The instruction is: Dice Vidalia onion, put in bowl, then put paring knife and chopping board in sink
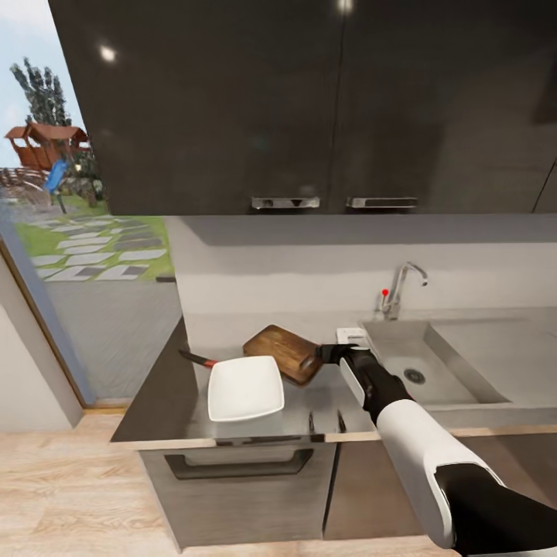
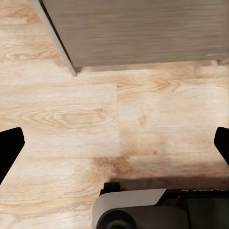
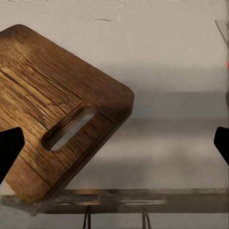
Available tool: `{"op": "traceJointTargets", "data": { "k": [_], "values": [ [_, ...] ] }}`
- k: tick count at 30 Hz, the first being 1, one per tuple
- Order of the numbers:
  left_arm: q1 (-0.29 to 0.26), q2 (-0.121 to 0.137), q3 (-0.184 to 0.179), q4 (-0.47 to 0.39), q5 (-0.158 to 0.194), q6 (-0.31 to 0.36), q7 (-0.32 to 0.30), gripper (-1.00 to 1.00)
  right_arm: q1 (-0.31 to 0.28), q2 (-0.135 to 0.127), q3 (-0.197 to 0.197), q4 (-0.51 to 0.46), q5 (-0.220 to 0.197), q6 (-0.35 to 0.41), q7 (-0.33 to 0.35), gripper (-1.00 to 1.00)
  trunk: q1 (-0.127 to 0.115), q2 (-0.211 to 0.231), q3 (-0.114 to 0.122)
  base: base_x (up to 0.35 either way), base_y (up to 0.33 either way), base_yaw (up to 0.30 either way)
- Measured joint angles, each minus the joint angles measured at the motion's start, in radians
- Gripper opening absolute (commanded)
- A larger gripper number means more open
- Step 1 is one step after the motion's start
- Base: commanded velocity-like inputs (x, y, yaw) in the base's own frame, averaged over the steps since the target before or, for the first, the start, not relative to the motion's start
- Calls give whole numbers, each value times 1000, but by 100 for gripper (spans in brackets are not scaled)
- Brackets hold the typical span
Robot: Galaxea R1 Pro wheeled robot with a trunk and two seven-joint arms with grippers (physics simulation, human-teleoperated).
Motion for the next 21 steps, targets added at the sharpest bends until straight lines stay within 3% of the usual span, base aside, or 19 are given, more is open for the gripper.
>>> {"op": "traceJointTargets", "data": {
  "k": [4, 21],
  "values": [
    [0, -1, 0, 0, 0, 0, 0, 100, 0, -7, 0, 0, 0, 0, 1, 100, 1, 0, -6, 167, -80, 0],
    [0, -1, 0, 0, 0, 0, 0, 100, 0, -8, 0, 0, 0, 0, 1, 100, 1, 0, -34, 6, -3, 0]
  ]
}}
